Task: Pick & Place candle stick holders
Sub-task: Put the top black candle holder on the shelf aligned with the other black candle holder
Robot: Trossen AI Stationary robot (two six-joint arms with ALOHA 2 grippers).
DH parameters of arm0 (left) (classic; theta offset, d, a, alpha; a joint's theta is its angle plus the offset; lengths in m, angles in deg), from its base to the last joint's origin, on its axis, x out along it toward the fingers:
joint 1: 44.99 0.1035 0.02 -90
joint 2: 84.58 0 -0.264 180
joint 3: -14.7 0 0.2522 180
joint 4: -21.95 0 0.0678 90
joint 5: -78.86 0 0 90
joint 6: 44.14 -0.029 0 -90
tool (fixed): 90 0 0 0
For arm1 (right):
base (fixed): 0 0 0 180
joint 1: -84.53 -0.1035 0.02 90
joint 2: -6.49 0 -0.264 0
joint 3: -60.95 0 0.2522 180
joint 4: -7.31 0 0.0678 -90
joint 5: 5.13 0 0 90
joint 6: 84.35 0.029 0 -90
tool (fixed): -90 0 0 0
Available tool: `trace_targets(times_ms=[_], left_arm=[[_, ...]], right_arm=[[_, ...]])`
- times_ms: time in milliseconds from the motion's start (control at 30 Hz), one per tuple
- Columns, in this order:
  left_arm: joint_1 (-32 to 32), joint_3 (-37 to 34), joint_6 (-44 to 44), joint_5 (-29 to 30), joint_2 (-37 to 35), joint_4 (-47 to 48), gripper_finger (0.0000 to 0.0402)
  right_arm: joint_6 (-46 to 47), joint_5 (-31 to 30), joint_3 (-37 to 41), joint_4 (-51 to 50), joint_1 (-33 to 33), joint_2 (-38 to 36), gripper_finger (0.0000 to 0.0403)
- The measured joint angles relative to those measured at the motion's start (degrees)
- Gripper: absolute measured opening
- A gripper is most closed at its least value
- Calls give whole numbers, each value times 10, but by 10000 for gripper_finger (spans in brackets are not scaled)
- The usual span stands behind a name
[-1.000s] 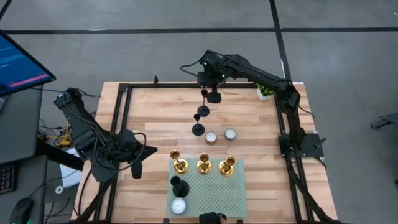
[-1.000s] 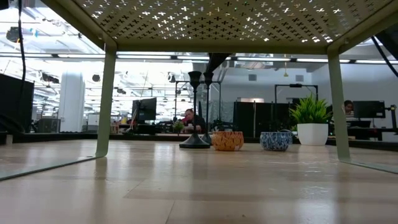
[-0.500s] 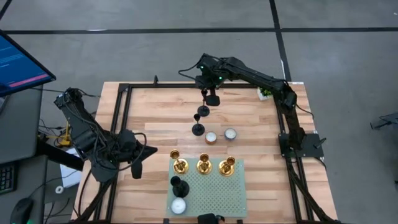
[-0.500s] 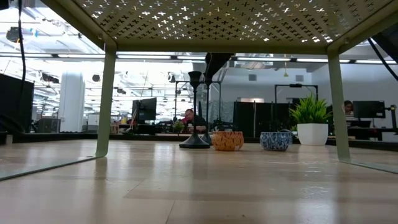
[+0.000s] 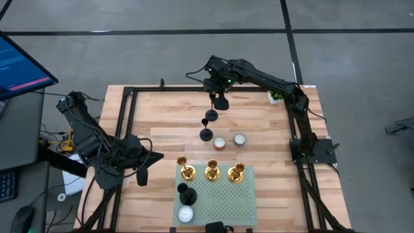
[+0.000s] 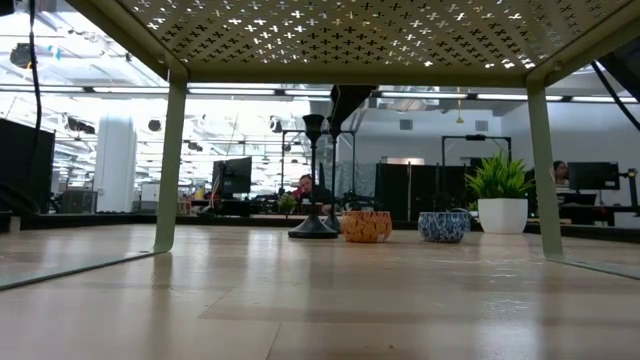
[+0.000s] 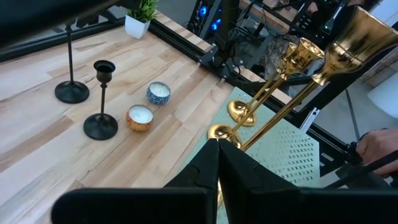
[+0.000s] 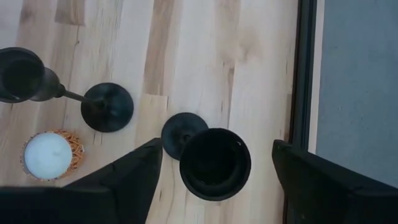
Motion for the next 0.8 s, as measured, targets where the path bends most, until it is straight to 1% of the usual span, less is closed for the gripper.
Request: trace_targets(times_ms=[300,433,800], left_arm=[[0,0,0,0,0,0,9],[0,0,0,0,0,0,9],[0,0,0,0,0,0,9]], right_arm=[[-2,0,0,0,0,0,269],[-1,0,0,0,0,0,251],[-3,-1,0,-3,0,0,153]])
